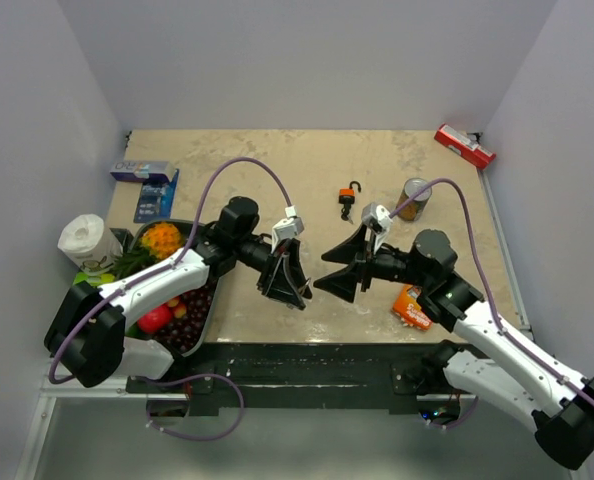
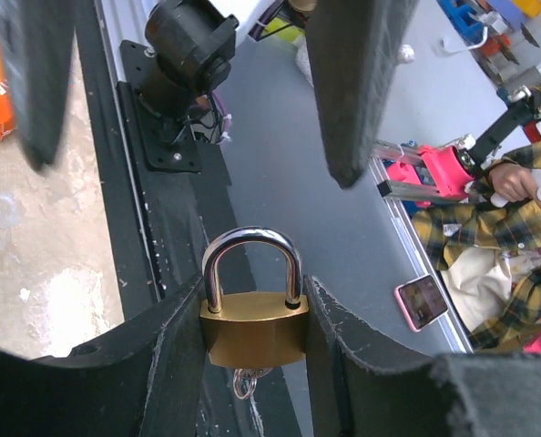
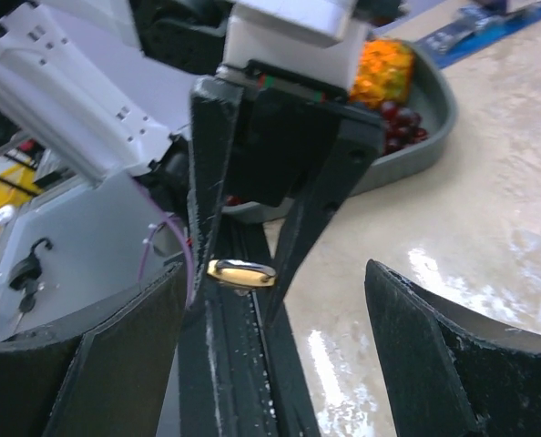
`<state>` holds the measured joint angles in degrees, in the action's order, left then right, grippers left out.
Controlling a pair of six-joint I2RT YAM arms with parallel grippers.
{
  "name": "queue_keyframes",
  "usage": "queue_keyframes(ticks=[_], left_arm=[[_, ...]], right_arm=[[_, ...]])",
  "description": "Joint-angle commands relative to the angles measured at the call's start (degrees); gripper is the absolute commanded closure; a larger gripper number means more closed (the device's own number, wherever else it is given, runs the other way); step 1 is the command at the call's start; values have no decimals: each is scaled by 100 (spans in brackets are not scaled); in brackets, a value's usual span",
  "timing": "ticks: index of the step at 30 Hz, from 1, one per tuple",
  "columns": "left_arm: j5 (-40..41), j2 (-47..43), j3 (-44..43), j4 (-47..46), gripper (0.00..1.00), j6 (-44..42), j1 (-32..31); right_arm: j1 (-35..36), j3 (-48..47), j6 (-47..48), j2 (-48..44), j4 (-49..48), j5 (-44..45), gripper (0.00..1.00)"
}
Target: Unlock with the key
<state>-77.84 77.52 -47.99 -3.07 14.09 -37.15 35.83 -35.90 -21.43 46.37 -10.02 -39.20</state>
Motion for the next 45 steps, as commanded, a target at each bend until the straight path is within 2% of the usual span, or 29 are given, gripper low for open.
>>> queue_keyframes(ticks=[1,9,14,23,27,33,35,41,45], left_arm=[[-451,-123,0,-352,100,129,23],[-530,-96,9,-370,100,147,14],[-539,-131,17,-378,100,147,6],[-556,-211,18,-378,100,129,14],[-504,-237,26,-378,100,121,6],[-346,-228,17,-343,100,86,14],[-328,-219,9,-326,100,77,6],[-267,-246,-26,-168,100,-72,14],[5,-219,-123,279,100,-380,14]], right_arm=[[423,31,-55,100,-536,-299,18],[1162,-40,-37,715,-993,-26,21],[1215,-14,-63,786,-1134,9,36],[1215,-5,201,558,-615,387,62],[1215,4,192,540,-519,466,77],[1215,-48,227,452,-343,677,91],[1215,-57,253,408,-281,764,99],[1215,13,157,13,-141,1598,100],[1215,92,69,-172,-88,2187,100]])
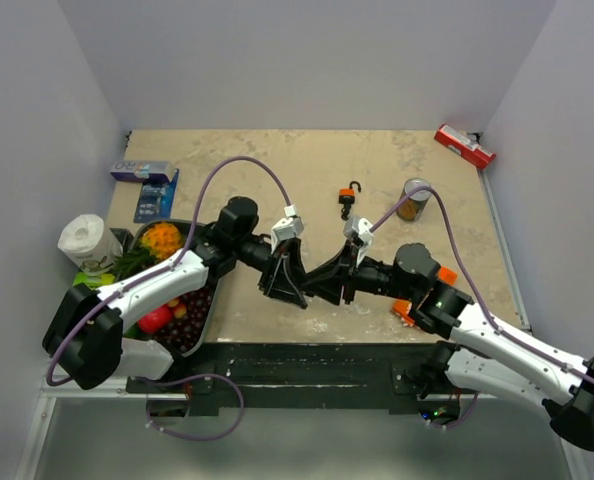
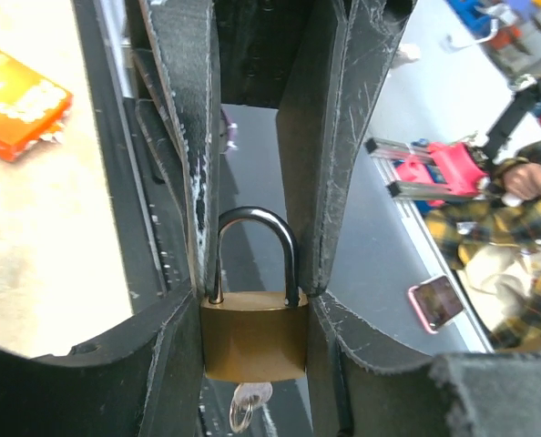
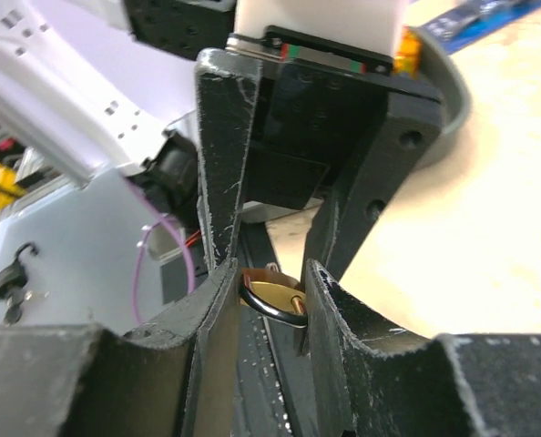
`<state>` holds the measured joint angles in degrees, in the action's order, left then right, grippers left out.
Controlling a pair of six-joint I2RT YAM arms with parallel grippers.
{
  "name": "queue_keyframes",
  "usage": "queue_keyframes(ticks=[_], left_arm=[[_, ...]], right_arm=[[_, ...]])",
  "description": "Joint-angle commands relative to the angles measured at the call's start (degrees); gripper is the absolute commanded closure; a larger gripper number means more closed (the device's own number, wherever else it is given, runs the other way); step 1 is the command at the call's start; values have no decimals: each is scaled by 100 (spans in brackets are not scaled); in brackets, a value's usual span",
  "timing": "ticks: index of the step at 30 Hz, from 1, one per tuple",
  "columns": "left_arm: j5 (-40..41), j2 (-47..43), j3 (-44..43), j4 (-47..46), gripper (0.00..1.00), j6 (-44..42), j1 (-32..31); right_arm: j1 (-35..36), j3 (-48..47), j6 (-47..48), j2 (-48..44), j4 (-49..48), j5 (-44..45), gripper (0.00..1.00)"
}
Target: Unlock with the key
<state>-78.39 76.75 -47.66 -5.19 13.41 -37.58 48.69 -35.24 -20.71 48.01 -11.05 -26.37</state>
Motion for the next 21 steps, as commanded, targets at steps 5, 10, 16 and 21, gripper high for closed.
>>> queue_keyframes(ticks=[5,10,16,21], left_arm=[[315,-125,-209,730,100,-471,49],[316,-90,-209,730,100,-471,49],[473,-99,-209,765,100,-506,49],[1560,-143,-270,1063,100,-708,58]], right_arm=[[-70,-105,-30,-240,278,1204,100],[-70,-123,-56,-55,217,1169,100],[-70,-140,-196,-116,295,1406,100],[-70,-211,-276,-248,568,1881,100]])
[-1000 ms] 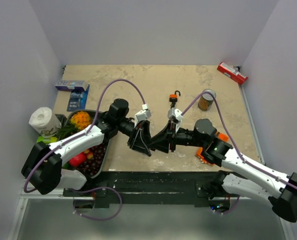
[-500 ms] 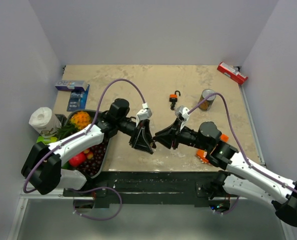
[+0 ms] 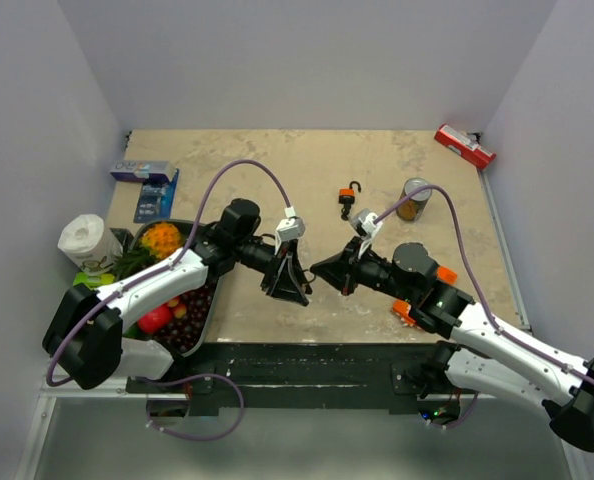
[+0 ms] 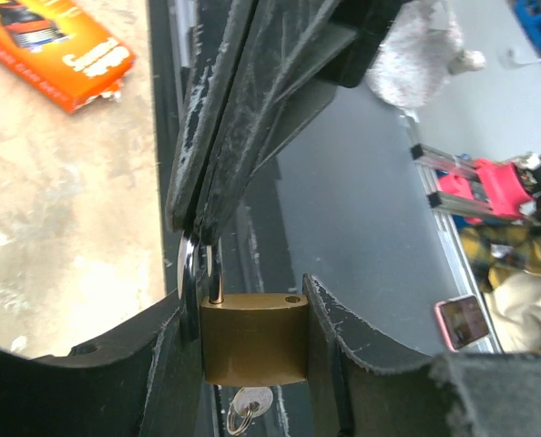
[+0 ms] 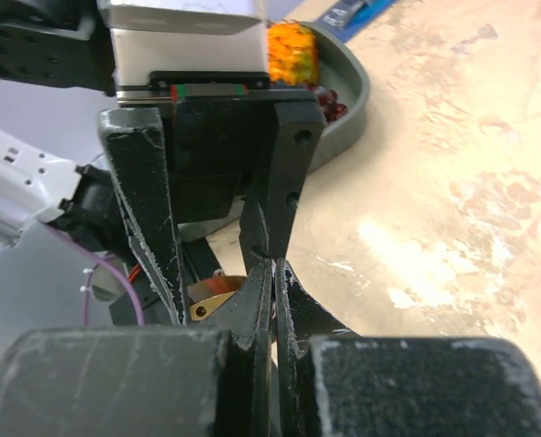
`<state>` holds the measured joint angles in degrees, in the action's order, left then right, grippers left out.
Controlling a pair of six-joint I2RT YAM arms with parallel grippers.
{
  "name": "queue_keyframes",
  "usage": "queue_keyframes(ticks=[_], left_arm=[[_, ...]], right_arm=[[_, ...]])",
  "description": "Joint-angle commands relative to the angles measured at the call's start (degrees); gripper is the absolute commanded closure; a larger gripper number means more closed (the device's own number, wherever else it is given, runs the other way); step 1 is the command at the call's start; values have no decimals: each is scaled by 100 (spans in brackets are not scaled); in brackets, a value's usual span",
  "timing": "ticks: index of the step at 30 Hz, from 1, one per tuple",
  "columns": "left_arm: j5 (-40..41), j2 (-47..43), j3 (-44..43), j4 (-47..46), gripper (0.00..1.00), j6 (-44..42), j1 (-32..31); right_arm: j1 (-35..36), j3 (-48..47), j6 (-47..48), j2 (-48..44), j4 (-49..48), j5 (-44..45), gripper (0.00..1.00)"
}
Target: Unlock with the key
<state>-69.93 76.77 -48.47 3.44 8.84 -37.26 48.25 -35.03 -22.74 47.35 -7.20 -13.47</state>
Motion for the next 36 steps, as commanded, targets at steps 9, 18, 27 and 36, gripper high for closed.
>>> queue_keyframes(ticks=[9,18,27,36], left_arm=[[1043,-171,-198,253,100,-295,25],[955,-180,-198,253,100,-313,25],[902,-189,-189,245,100,-330,25],[1324,-180,-128,262,100,-304,25]], right_arm=[[-26,-163,-151,-182,35,180,85],[-26,-171,-99,212,-115,56,65],[-35,-180,-63,599,-378,-15,64],[-26,-75,-301,925,-492,178,100]])
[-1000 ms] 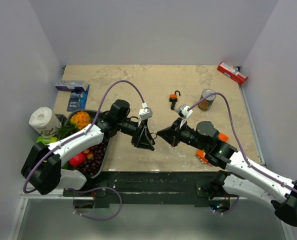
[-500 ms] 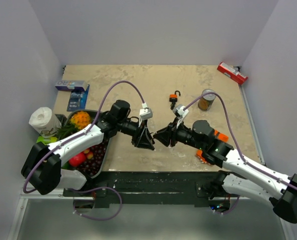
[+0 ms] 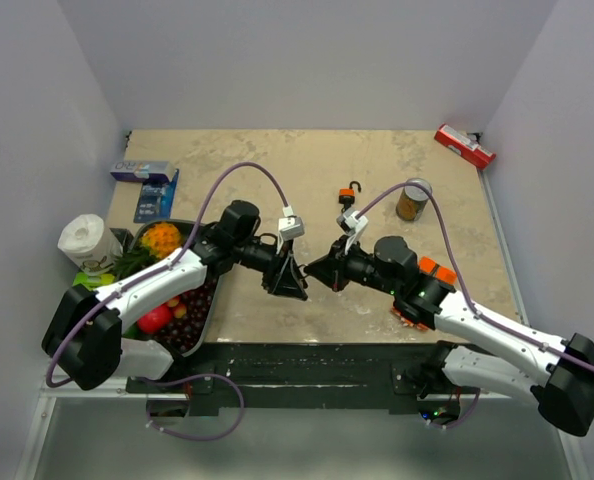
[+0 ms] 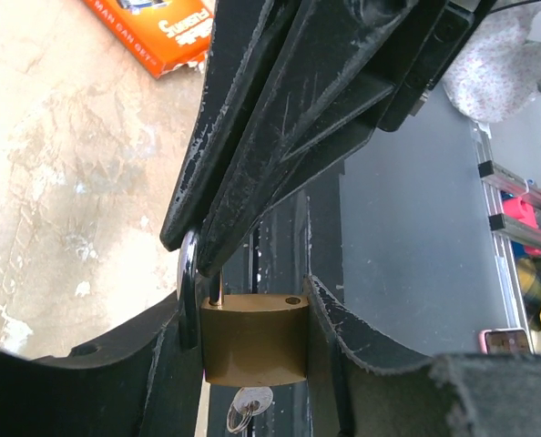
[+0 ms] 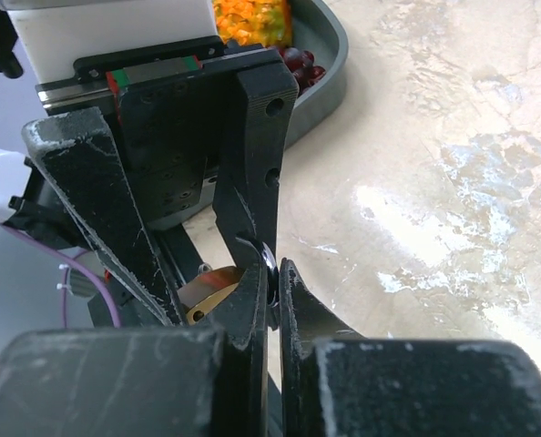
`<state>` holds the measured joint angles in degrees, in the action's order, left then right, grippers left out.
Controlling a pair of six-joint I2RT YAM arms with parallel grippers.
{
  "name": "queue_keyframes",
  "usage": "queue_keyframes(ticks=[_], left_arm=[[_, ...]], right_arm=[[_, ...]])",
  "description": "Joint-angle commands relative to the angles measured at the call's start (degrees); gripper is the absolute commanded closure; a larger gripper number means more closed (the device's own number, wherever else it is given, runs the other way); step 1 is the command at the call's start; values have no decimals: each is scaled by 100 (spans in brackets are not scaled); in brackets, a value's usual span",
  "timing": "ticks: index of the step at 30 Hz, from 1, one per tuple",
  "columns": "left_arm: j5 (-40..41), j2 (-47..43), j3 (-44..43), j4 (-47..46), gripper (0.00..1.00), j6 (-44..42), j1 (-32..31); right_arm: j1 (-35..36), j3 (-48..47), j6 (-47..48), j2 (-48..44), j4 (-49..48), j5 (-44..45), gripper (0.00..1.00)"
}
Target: Unlock with the key
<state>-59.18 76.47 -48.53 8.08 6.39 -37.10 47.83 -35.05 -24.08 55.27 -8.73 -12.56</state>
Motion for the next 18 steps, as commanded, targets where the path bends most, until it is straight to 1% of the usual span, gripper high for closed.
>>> queue_keyframes(ticks=[1,2,3,4,5,7,8,10,12,13,15,16,18], left_arm=[[432,-150,-121,-184,100,-42,10],[529,-141,-130,-157,100,-33,10],[617,-123,-147,-122,95,-24,1],[714,-115,-165,-44,85,-41,10],[749,-106,-191,-8,62,-42,10],[793,-106,-192,-34,44,11,19],[829,-97,-174,-52,32,28,19],[969,-88,-183,-26,21,55,19],[1075,-105,-200,27,16,46,36],[1162,-123,-192,45,12,46,54],[1407,-176,-183,115,8,37,63],[1757,-185,-183,167,4,29,71],[2084,-159,-183,343,4,2,80]], right_arm=[[15,-46,-194,160,-375,87,100],[15,-3,-229,169,-444,87,100],[24,76,-316,160,-497,104,100],[16,121,-352,134,-550,113,100],[15,164,-370,108,-612,122,100],[15,279,-440,-15,-752,157,100],[7,314,-449,-51,-814,166,100],[-2,376,-458,-130,-841,140,100],[7,437,-431,-139,-884,157,100],[7,463,-431,-130,-902,183,100],[7,525,-449,-78,-972,201,100],[7,543,-458,-51,-999,236,100],[7,578,-449,19,-1025,280,100]])
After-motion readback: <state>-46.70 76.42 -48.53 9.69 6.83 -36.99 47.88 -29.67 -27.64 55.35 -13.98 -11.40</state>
